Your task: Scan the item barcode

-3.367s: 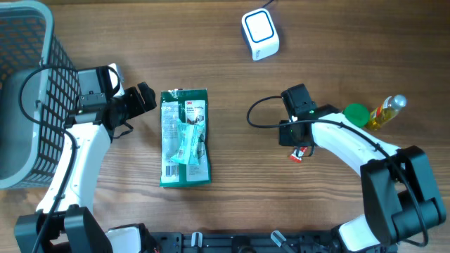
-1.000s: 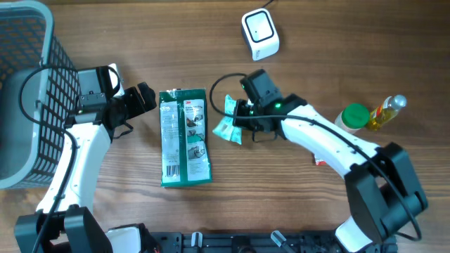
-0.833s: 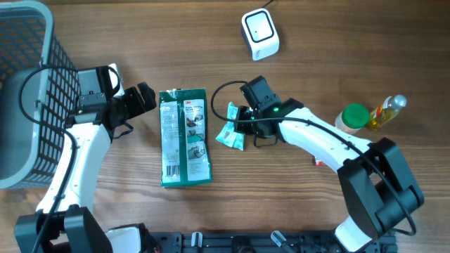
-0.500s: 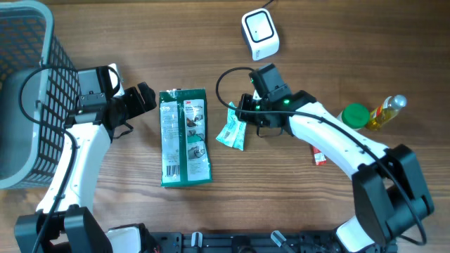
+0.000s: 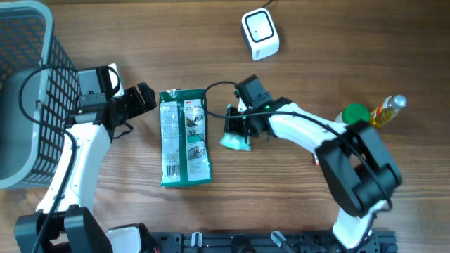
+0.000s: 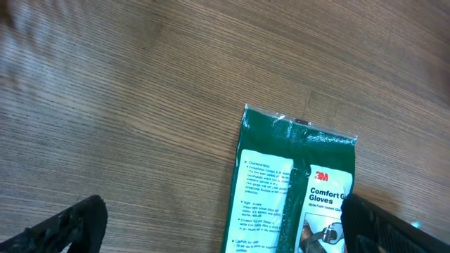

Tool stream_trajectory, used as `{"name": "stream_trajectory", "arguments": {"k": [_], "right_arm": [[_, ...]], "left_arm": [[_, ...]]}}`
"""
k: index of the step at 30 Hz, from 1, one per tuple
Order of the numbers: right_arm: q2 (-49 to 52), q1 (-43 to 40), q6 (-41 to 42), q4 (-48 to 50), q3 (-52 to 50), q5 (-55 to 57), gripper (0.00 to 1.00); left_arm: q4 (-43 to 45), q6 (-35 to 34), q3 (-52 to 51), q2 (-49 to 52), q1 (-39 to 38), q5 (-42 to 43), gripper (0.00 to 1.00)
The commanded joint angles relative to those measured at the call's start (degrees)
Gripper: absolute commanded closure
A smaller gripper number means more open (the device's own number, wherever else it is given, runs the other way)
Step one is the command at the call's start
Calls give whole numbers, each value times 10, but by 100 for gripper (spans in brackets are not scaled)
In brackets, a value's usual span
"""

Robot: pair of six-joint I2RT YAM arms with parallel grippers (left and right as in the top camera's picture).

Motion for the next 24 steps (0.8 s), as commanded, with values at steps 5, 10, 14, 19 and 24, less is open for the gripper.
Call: {"name": "stream_trajectory", "arguments": {"k": [5,10,14,19,24], "right_arm": [[11,0,-71,47,-2,-61,95],[-91,-26,-79,-7,5,-58,95],[-153,-47,-51,-137,5,62,96],[-156,-48,44,-263,-10,221,96],[-147,-29,45,-193,-57,165,96]], "left_arm": [[2,7,3,-2,3,-3,0],[2,7,3,-3,3,-3,0],[2,7,3,-2,3,-3,0],[2,7,3,-2,3,-3,0],[2,7,3,-3,3,-3,0]]}}
